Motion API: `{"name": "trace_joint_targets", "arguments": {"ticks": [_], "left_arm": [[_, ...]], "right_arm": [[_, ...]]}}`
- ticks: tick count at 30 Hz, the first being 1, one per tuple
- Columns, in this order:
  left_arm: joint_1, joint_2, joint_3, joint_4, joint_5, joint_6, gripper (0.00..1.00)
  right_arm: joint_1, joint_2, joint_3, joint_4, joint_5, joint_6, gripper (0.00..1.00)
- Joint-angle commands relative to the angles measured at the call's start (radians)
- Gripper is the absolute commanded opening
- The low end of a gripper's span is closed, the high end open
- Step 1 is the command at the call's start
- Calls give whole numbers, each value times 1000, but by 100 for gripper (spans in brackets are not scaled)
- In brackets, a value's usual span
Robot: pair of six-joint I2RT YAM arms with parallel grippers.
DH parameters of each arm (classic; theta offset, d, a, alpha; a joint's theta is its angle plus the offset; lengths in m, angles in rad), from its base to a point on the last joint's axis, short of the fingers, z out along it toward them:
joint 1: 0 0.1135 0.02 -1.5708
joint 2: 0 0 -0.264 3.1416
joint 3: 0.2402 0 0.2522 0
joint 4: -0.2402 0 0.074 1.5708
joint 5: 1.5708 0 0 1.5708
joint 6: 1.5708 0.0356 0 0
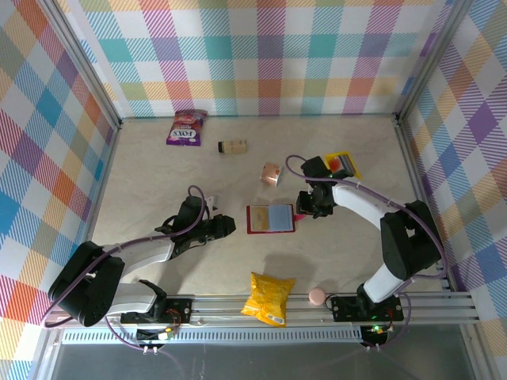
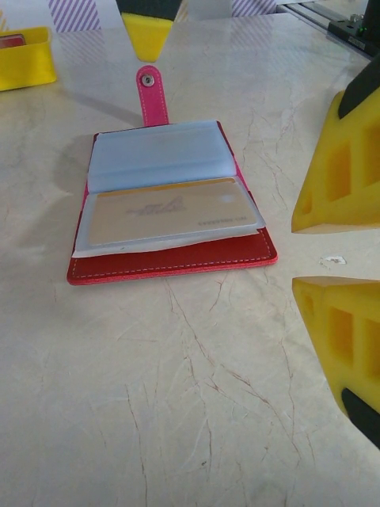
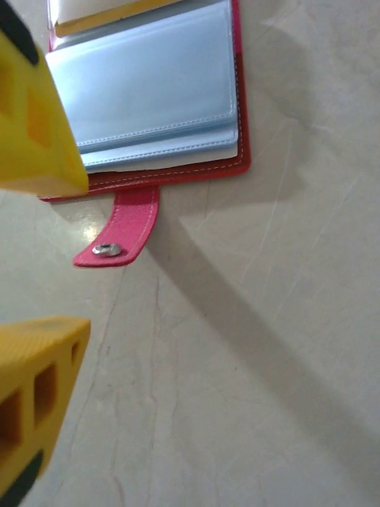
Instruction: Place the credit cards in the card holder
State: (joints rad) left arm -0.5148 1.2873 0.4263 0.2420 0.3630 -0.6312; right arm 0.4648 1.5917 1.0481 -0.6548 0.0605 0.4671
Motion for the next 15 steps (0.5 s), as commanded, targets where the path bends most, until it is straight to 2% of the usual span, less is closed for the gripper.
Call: {"name": "trace_joint_targets", "arguments": {"ticks": [1, 4, 8, 15], "left_arm": [[-2, -2, -19, 54, 36, 13, 21], [-8, -6, -25, 74, 42, 13, 21], [-14, -1, -23, 82, 48, 13, 21], [-23, 25, -22, 109, 57, 13, 22]], "right_arm": [[5, -74, 24, -41, 3, 19, 50], [35, -73, 47, -20, -68, 29, 51], [94, 24, 113, -11, -122, 53, 53], [104, 154, 167, 7, -60, 92, 61]]}}
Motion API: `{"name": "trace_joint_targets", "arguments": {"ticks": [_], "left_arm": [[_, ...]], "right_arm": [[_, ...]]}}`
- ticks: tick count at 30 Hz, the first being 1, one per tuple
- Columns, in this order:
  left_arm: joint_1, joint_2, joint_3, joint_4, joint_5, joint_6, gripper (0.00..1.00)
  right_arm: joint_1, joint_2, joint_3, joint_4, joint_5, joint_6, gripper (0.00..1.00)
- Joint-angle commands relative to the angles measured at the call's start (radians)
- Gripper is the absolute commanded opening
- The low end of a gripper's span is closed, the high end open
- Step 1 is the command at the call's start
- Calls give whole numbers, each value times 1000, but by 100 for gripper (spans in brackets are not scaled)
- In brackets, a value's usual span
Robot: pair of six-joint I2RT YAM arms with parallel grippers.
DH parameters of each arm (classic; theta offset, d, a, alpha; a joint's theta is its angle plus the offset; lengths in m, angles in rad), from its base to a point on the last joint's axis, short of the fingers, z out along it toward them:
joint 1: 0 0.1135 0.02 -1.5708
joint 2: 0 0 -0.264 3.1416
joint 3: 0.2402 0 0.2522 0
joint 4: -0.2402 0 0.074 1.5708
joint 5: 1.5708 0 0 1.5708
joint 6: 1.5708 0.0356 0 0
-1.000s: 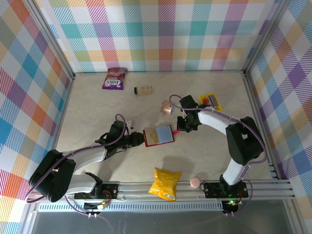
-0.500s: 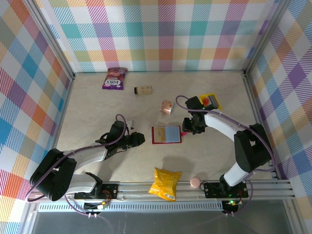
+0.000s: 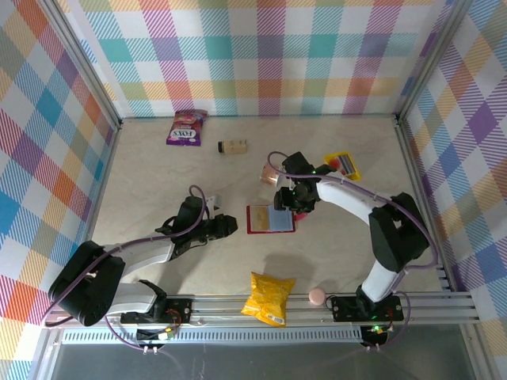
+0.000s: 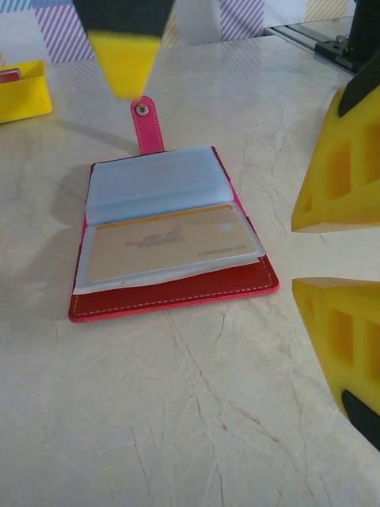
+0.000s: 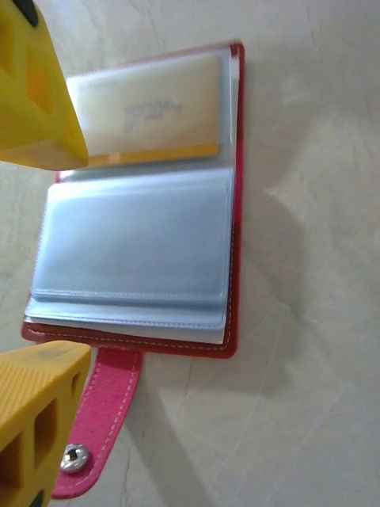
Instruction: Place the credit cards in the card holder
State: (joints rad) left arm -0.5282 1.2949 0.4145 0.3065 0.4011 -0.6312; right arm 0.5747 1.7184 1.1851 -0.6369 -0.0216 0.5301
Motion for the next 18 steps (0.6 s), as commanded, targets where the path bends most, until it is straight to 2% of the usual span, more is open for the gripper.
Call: {"name": "trace_joint_targets", "arguments": {"ticks": [1, 7, 12, 16, 18], "left_arm": [[-13, 23, -9, 56, 23, 11, 22], [-75, 75, 25, 103, 0, 12, 24], [-92, 123, 77, 142, -19, -85, 23], [-91, 154, 177, -16, -76, -113, 23], [-90, 193, 209, -21, -74, -92, 23]], "right_arm": [[-6, 40, 38, -13, 25, 25, 61], [-6, 87, 69, -1, -31, 0, 62], [-9, 78, 85, -17, -42, -18, 62], [-12, 91, 119, -34, -66, -37, 62], [-12, 99, 120, -27, -72, -41, 62]]}}
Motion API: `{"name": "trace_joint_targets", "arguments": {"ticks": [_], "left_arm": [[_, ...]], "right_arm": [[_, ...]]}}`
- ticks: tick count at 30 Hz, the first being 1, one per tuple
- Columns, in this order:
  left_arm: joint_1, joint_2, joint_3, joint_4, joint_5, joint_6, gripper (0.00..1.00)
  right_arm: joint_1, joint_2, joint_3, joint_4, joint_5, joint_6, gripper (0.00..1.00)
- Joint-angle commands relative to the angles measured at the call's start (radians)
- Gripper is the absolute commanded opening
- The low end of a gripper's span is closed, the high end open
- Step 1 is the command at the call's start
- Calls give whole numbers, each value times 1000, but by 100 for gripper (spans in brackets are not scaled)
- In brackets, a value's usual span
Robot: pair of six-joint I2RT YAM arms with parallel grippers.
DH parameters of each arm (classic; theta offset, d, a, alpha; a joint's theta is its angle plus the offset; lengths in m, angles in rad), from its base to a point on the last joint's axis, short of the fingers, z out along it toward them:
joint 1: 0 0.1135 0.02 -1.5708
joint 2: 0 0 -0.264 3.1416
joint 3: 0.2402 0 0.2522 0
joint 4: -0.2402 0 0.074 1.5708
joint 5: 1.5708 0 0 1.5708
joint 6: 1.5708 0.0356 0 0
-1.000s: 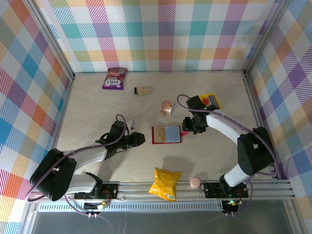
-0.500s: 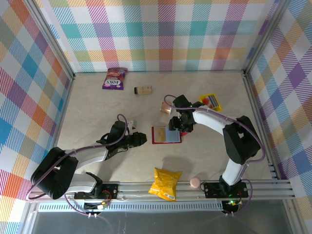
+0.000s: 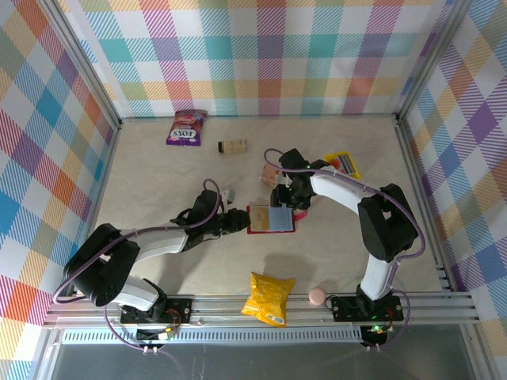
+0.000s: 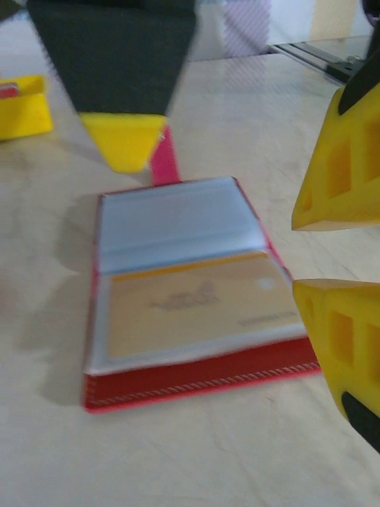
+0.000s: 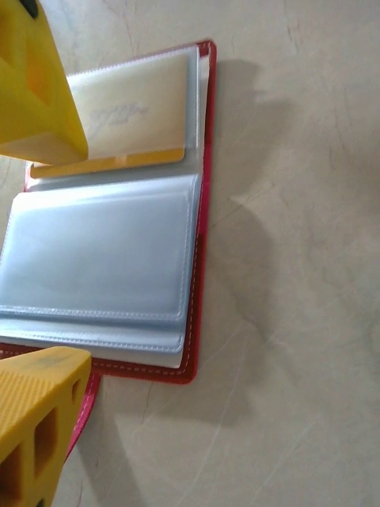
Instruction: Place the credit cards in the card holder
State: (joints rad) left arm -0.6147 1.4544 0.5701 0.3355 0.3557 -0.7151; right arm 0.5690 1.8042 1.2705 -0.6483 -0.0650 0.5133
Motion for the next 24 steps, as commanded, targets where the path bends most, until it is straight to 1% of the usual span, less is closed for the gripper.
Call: {"name": "trace_joint_targets", "arguments": {"ticks": [1, 5, 9, 14, 24], "left_arm": [[-3, 51, 54, -36, -29, -10, 23], [-3, 85, 8, 68, -18, -39, 23], [-3, 97, 2, 47, -17, -20, 23], [-3, 116, -18, 63, -1, -19, 23], [-3, 129, -19, 37, 5, -13, 22]], "right_arm": [[-6, 17, 36, -15, -27, -21, 62], [-6, 24, 26, -14, -8, -3, 62], [-2, 33, 11, -10, 1, 14, 62], [6, 58, 11, -1, -10, 24, 62], [23, 98, 40, -20, 2, 31, 62]]}}
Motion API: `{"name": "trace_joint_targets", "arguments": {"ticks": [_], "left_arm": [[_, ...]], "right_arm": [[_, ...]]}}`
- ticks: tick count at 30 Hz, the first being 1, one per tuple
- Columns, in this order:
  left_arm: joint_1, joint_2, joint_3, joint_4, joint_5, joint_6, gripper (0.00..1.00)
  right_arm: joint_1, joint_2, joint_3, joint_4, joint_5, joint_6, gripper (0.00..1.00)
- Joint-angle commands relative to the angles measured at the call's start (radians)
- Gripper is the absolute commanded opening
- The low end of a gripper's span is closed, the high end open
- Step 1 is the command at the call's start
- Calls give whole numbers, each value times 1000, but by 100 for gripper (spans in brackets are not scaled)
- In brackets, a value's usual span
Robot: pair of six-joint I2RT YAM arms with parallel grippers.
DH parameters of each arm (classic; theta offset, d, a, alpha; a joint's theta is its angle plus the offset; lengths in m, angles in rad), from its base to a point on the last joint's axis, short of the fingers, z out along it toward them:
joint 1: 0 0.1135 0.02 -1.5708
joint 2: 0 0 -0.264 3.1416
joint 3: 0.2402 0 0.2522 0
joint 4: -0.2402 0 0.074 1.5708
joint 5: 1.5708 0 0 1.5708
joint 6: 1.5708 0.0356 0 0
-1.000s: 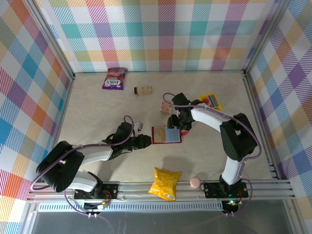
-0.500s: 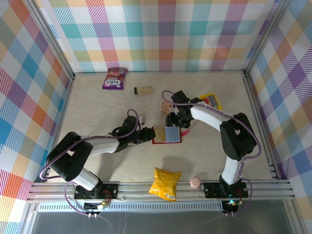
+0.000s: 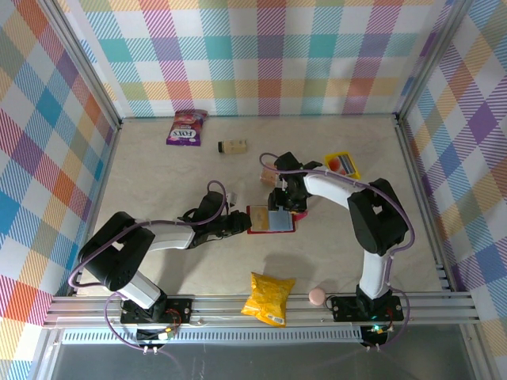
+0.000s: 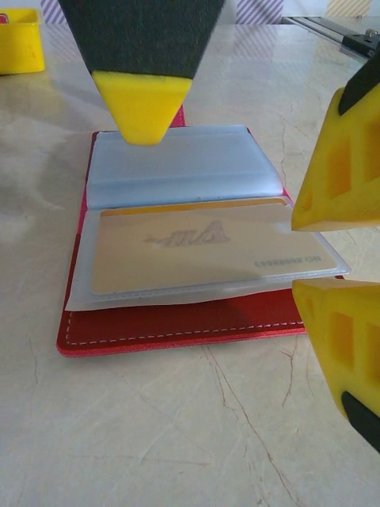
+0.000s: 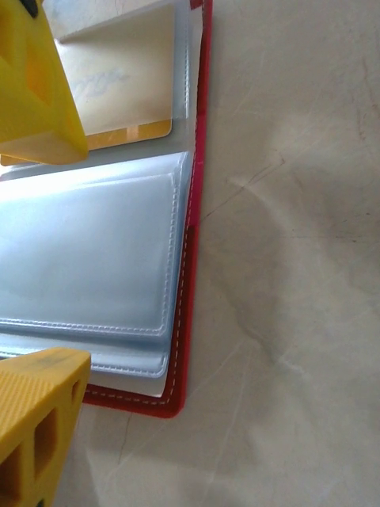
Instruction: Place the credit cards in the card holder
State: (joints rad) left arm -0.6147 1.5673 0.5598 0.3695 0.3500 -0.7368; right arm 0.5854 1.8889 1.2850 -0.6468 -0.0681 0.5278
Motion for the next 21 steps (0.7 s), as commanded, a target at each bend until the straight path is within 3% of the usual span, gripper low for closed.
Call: {"name": "trace_joint_targets", "arguments": {"ticks": [1, 16, 21], "left_arm": [[-3, 20, -9, 3, 12, 9, 22], [-3, 65, 11, -24, 15, 12, 22], [-3, 72, 14, -26, 15, 13, 22]], "right_arm": [[8, 16, 26, -22, 11, 17, 63], [16, 29, 22, 13, -63, 19, 63], [28, 10, 32, 3, -35, 20, 62]]}}
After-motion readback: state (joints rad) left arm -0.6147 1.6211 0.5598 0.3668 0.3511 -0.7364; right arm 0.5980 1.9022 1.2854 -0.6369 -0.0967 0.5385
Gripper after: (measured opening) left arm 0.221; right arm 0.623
